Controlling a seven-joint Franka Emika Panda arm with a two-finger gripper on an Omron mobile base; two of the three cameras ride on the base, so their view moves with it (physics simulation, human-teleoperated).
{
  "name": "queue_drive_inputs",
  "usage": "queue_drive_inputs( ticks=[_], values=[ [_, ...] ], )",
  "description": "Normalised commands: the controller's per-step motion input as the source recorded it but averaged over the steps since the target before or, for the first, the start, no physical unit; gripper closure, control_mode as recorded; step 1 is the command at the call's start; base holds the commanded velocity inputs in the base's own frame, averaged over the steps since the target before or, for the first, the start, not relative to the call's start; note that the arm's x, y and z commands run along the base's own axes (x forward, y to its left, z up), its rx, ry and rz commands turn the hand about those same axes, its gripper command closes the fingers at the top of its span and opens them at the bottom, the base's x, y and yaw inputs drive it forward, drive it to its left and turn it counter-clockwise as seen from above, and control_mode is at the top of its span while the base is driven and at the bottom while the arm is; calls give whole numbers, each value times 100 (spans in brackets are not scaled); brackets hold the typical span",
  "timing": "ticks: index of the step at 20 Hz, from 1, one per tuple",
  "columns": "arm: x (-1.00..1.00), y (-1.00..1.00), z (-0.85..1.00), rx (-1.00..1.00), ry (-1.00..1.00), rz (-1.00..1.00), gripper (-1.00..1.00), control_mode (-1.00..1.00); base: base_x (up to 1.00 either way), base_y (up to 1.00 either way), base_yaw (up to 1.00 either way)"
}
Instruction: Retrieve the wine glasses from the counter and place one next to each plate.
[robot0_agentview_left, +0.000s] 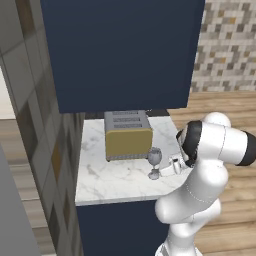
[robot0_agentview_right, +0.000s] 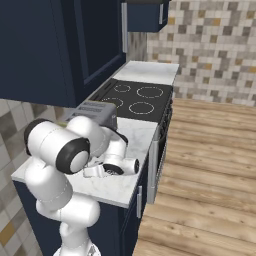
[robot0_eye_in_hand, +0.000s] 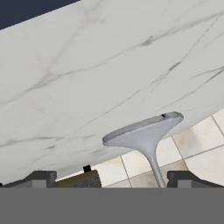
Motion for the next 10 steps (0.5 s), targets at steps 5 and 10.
queue_drive_inputs(
  ticks=[5, 10],
  values=[
    [0, 7, -26, 0, 0, 0, -100, -100, 0, 0, 0],
    [-4, 17, -19, 0, -2, 0, -100, -100, 0, 0, 0]
  ],
)
